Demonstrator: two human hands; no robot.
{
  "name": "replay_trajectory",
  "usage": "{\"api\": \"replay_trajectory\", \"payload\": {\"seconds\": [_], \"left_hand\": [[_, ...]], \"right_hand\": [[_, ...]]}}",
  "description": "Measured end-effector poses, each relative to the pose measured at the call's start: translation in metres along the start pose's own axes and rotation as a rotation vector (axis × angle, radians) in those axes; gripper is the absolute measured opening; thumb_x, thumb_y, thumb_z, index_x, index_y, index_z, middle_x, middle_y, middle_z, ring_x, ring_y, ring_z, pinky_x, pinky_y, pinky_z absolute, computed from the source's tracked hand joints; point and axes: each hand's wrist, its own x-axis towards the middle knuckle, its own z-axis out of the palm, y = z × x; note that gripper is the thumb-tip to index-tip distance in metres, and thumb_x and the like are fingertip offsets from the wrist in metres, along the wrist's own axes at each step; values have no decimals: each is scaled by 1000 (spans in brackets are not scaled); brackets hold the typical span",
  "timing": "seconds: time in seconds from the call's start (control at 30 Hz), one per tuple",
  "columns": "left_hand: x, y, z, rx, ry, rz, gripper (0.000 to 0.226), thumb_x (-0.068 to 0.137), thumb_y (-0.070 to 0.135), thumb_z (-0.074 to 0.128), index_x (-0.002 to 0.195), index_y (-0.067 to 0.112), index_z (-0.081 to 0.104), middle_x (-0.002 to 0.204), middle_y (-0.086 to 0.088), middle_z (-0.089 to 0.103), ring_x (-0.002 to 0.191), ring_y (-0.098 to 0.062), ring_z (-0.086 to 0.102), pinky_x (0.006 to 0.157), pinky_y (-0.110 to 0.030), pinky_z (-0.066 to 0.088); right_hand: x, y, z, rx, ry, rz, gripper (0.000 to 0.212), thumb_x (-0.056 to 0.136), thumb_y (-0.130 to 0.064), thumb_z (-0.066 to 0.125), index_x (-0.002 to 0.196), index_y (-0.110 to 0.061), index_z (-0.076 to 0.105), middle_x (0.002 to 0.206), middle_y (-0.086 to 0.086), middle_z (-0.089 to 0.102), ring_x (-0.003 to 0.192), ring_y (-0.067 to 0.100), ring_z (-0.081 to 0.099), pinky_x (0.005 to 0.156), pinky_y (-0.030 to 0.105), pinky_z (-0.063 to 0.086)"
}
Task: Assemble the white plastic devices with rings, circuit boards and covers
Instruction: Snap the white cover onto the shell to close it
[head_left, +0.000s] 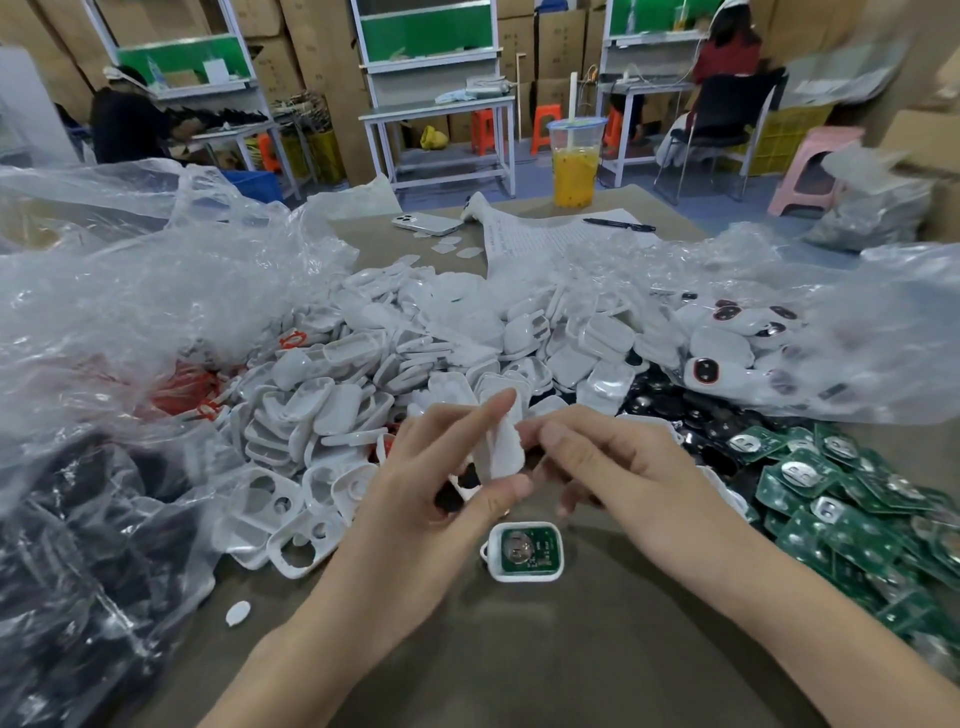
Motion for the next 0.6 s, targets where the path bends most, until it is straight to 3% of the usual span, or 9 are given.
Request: {"api": "replay_trajectory", "payload": {"seconds": [0.17, 0.3, 0.47, 0.6], "left_hand": [[-2, -3, 0, 304, -55, 185, 58, 93, 42, 58, 148, 25, 50, 124, 13, 53, 111, -7, 45, 98, -11, 35], [-5, 1, -3, 250, -65, 178, 57, 91, 40, 68, 144, 31, 51, 127, 16, 46, 113, -10, 50, 94, -13, 40], [-7, -3, -8, 187, -53, 214, 23, 91, 25, 71, 112, 21, 65, 122, 8, 58, 113, -13, 60, 93, -13, 41], [-11, -12, -14, 101, -101, 146, 16, 90, 23, 74, 100, 28, 62, 120, 15, 59, 102, -7, 60, 84, -9, 39]], "right_hand": [[0, -3, -4, 68, -2, 116, 25, 79, -44, 75, 94, -25, 79, 68, 5, 69, 56, 16, 60, 54, 22, 52], [2, -4, -7, 140, -3, 213, 26, 76, -41, 74, 91, -20, 80, 63, 6, 67, 50, 16, 57, 52, 21, 50], [1, 0, -6, 226, -20, 240, 22, 80, -29, 72, 92, -11, 79, 67, 4, 66, 57, 12, 60, 51, 19, 50], [-1, 1, -6, 101, 184, 148, 18, 95, -20, 63, 112, -19, 69, 78, 2, 71, 60, 11, 62, 49, 21, 49]]}}
